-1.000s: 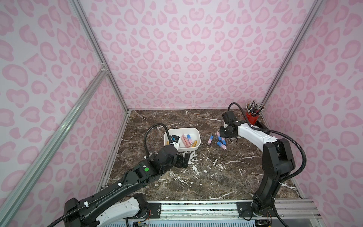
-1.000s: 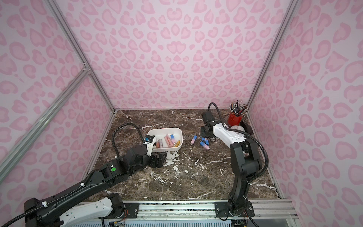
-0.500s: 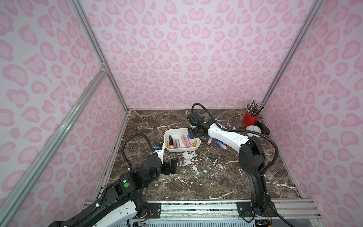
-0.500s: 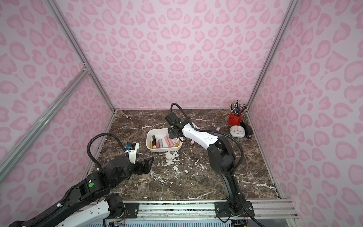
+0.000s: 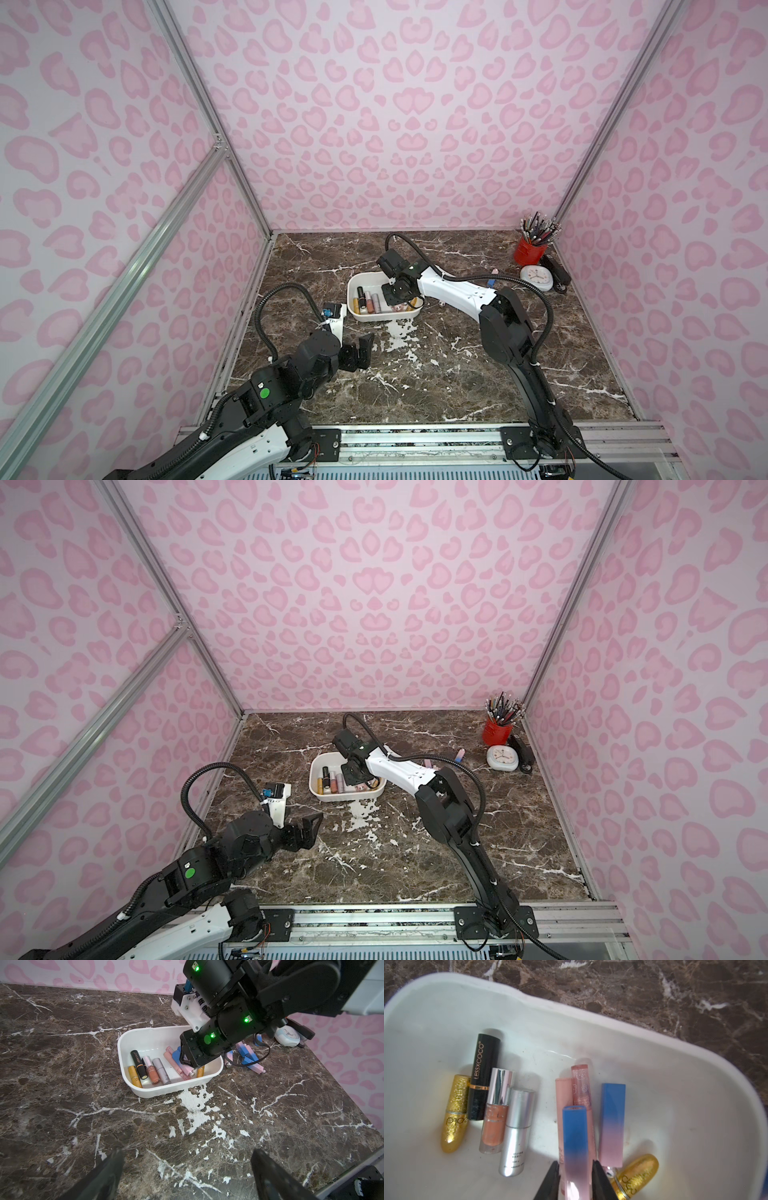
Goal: Put the lipstick into the storage box
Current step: Place the lipstick in the storage box, then pick up the lipstick at the center of the board.
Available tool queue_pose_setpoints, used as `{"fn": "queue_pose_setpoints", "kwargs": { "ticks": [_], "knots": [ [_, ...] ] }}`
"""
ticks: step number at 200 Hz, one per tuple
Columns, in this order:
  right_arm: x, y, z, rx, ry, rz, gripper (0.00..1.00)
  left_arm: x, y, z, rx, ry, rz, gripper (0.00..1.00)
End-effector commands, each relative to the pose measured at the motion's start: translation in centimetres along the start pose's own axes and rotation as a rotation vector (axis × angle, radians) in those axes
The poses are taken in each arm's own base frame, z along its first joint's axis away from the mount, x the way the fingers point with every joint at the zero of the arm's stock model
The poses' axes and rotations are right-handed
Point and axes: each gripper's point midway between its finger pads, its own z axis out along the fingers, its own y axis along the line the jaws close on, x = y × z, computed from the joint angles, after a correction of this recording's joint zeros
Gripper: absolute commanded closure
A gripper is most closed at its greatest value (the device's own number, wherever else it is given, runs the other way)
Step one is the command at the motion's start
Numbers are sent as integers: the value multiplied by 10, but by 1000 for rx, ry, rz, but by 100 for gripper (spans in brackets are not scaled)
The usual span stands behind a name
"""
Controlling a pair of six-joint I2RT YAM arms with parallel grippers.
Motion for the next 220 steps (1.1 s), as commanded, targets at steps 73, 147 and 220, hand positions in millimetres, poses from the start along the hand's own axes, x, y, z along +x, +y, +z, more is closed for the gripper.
{"fn": "queue_pose_setpoints", "kwargs": {
  "ticks": [73, 147, 220],
  "knots": [
    [-13, -120, -56, 69, -113, 177, 68, -13, -32, 21, 72, 28, 12, 2],
    [22, -268, -60, 212, -105, 419, 63, -37, -101, 71, 202, 95, 81, 2],
    [44, -326, -30, 242, -63, 529, 63, -28, -177, 136, 339, 229, 147, 2]
  ]
}}
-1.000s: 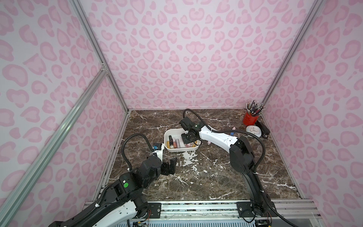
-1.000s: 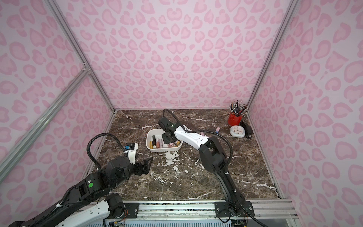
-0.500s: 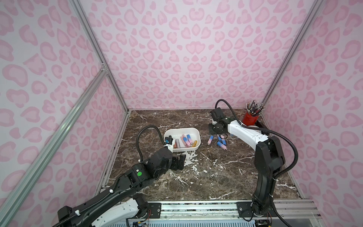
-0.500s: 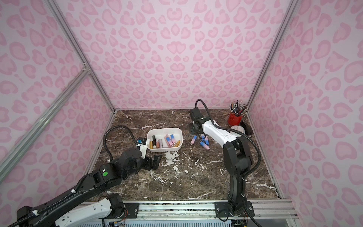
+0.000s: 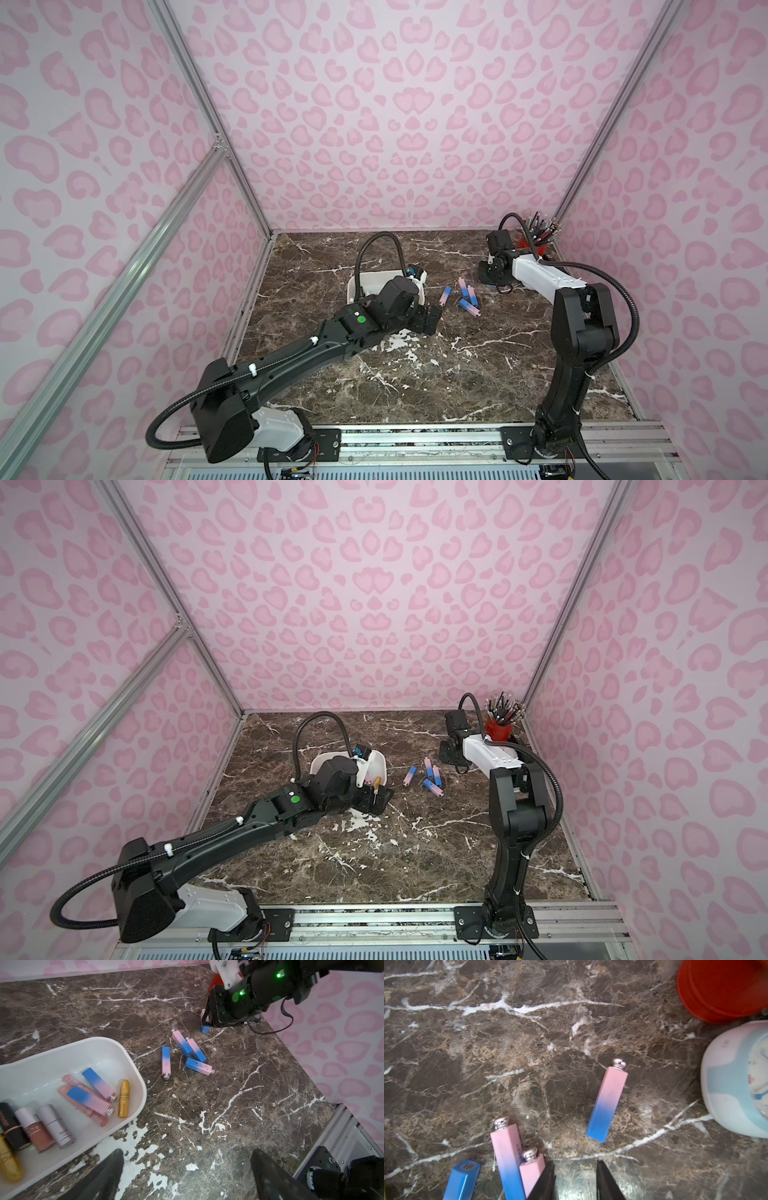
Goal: Put the lipstick into the storage box
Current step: Pick up the lipstick at the center of the board.
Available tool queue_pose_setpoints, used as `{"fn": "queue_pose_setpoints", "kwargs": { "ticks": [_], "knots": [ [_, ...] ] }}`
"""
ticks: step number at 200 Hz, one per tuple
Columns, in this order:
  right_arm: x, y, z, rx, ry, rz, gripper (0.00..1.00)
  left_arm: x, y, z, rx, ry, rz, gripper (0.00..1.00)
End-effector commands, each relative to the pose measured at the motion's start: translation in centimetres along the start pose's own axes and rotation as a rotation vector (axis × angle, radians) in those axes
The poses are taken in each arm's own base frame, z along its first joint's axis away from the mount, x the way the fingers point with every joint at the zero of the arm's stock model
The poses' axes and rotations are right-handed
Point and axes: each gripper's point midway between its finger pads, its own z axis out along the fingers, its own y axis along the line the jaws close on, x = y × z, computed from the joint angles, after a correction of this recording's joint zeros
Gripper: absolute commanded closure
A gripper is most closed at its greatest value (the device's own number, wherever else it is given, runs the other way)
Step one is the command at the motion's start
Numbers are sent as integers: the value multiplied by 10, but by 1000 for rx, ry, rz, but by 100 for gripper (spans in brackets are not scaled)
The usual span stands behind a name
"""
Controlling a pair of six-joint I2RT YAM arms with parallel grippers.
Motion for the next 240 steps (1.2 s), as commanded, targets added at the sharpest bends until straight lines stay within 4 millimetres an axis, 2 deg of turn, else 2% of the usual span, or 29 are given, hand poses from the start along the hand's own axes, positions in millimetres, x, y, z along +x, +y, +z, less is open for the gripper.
{"fn": "queue_pose_setpoints", "kwargs": {
  "ticks": [1, 33, 61, 82, 84, 87, 115, 147, 240],
  "knots": [
    [-3, -9, 13, 0, 0, 12, 63, -8, -24, 17, 87, 5, 26, 2],
    [-4, -22, 29, 9, 22, 38, 64, -4, -39, 43, 127, 55, 20, 2],
    [-3, -26, 41, 8, 41, 48, 64, -4, -42, 52, 135, 71, 22, 2],
    [0, -28, 47, 9, 53, 52, 63, -5, -42, 53, 126, 70, 31, 2],
    [-10, -25, 43, 3, 32, 54, 63, -5, -41, 53, 125, 72, 32, 2],
    [-13, -25, 43, 1, 26, 55, 63, -5, -41, 53, 123, 72, 34, 2],
    [-14, -25, 50, 4, 38, 56, 64, -3, -38, 54, 110, 77, 42, 2],
    [-11, -25, 55, 2, 51, 61, 74, 2, -36, 55, 103, 87, 45, 2],
    [0, -28, 62, 12, 90, 59, 77, 7, -30, 46, 96, 73, 33, 2]
  ]
}}
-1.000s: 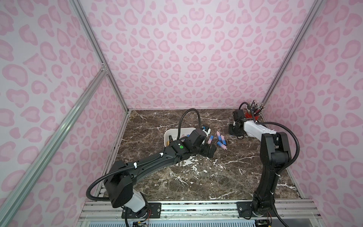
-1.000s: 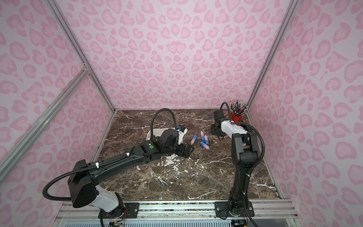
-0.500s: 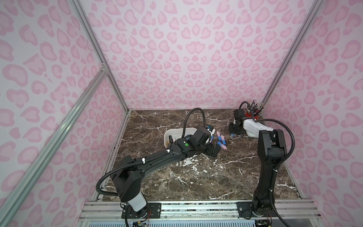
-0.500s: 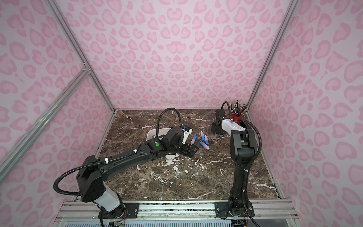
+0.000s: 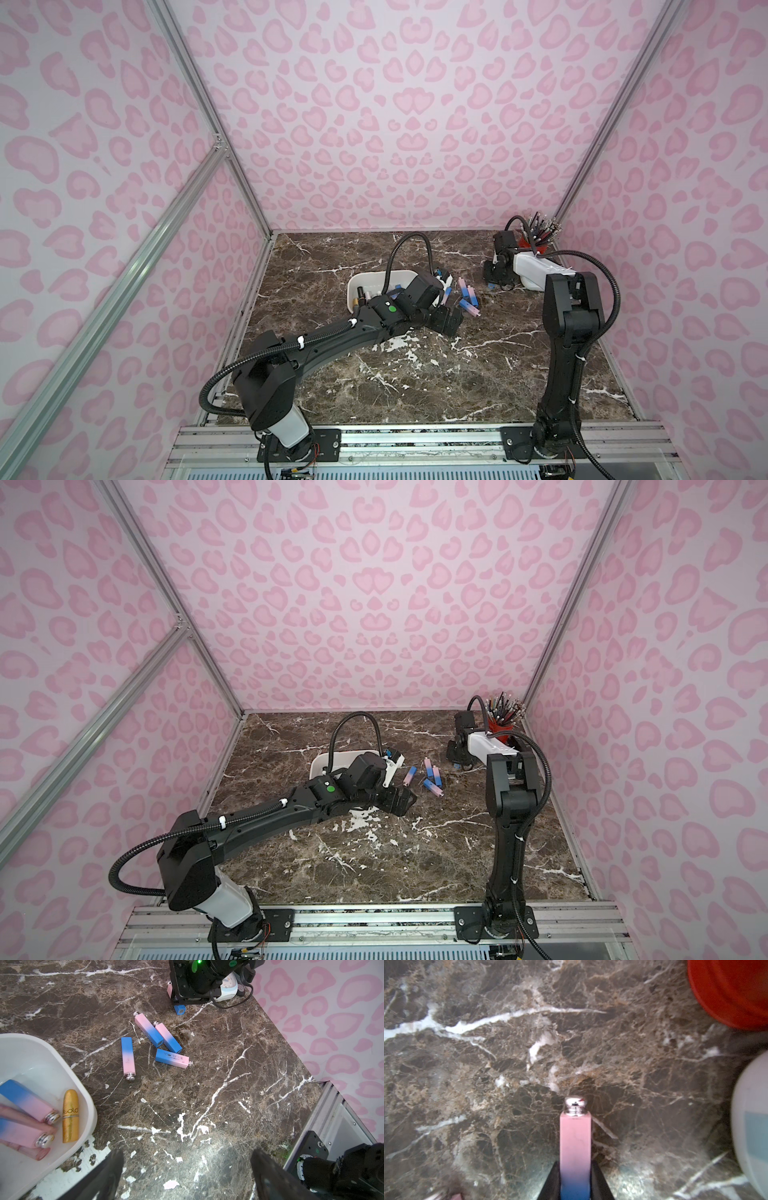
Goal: Put the lipstick into the storage box
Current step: Pick up the lipstick at the center of the board.
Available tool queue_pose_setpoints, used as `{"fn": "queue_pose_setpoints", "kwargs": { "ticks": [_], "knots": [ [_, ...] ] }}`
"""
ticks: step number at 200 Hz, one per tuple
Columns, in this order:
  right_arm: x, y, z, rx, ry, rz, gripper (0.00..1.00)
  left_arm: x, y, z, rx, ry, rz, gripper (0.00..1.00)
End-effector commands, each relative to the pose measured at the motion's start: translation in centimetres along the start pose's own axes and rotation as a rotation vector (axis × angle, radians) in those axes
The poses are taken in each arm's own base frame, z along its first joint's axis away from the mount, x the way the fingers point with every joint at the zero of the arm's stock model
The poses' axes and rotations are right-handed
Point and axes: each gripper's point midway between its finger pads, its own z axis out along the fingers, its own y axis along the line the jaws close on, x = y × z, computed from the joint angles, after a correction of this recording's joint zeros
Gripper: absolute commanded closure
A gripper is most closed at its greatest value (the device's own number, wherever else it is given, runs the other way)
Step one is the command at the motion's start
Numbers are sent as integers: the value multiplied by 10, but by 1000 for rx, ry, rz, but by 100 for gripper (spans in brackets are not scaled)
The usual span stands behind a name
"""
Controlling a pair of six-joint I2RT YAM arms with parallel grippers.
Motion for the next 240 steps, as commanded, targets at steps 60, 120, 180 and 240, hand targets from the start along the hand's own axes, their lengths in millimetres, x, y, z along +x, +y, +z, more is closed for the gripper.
{"fn": "queue_pose_setpoints", "kwargs": {
  "ticks": [60, 120, 180, 240],
  "knots": [
    [14, 18, -26, -18, -2, -41, 81, 0, 4, -16, -9, -51, -15, 2],
    [40, 77, -73, -69, -42, -159, 81, 20, 24, -45, -62, -89, -36, 2],
    [74, 186, -125, -177, -105, -338, 81, 46, 54, -92, -154, -156, -59, 2],
    [130, 280, -128, -234, -82, -520, 81, 71, 76, -137, -217, -191, -89, 2]
  ]
}}
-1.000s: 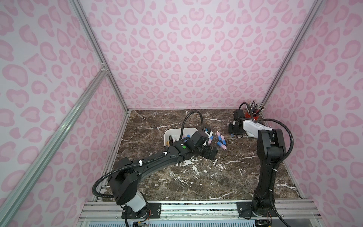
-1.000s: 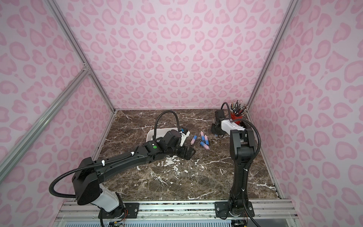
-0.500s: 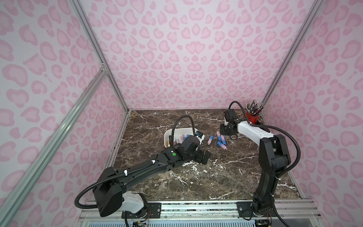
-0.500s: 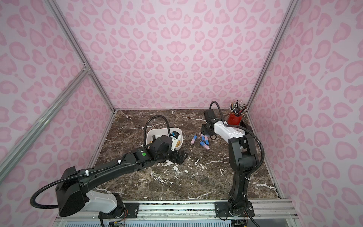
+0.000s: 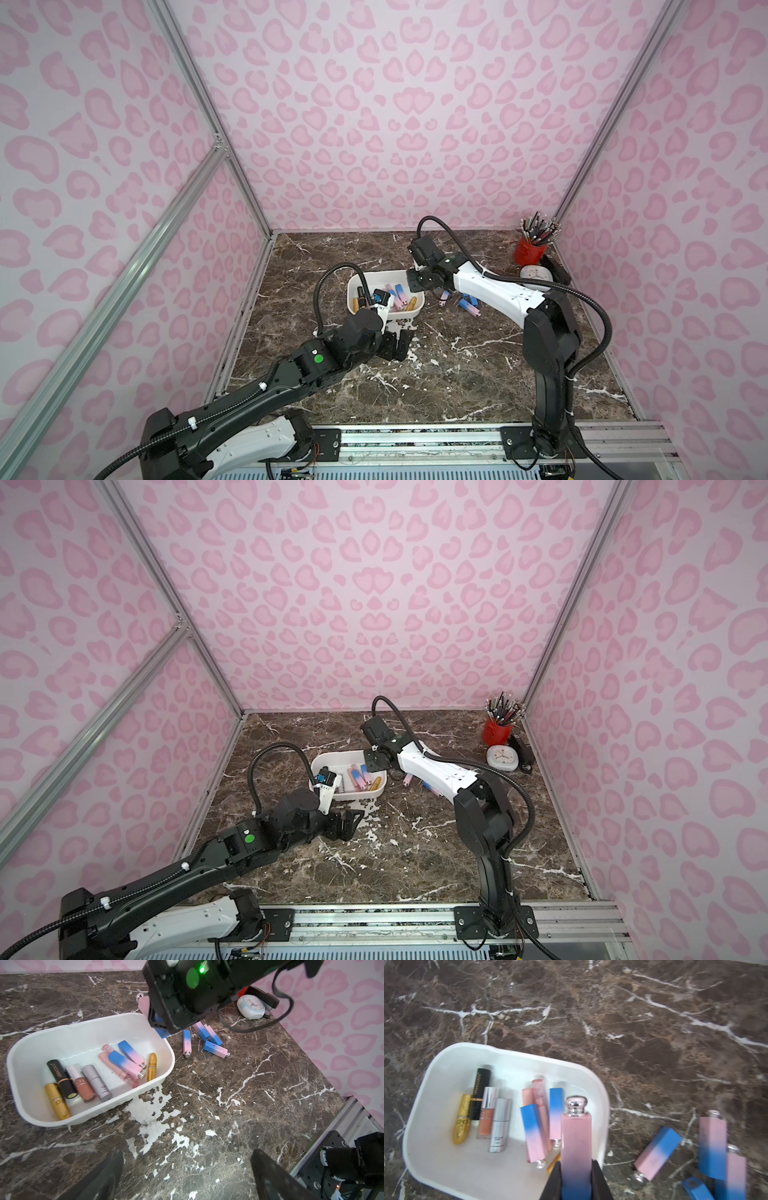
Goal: Put the lipstick into the storage box
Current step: Pick up the lipstick at the center of the board, then place the lipstick in the storage box.
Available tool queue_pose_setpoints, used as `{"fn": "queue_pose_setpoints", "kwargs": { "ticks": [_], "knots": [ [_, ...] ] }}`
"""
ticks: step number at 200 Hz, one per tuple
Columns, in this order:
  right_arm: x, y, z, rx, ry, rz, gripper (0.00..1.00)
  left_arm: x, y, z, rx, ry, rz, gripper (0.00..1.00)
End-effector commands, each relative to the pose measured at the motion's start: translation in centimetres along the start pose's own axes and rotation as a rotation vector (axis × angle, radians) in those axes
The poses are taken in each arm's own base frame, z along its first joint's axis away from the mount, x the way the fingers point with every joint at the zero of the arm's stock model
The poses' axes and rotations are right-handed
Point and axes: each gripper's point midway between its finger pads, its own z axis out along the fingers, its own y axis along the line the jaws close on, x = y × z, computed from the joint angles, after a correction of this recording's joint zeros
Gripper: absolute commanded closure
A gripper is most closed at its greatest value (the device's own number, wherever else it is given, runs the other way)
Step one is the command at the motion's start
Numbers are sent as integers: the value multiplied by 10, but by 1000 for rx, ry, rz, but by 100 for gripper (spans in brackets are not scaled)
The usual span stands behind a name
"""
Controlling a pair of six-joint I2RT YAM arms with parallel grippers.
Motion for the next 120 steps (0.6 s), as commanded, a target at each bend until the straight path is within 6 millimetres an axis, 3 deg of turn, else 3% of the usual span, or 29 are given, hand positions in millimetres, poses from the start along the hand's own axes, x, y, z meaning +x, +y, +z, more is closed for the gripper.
{"fn": "queue_pose_setpoints", "kwargs": {
  "ticks": [1, 30, 66, 120],
  "knots": [
    [12, 18, 14, 25, 39, -39, 81, 9, 16, -12, -58, 14, -10, 2],
    [23, 39, 38, 9, 76, -68, 82, 14, 29, -32, -90, 4, -25, 2],
    [31, 46, 61, -3, 121, -76, 79, 18, 42, -51, -116, -35, -53, 2],
    [20, 50, 50, -28, 90, -97, 66, 11, 44, -53, -145, -27, -50, 2]
  ]
}}
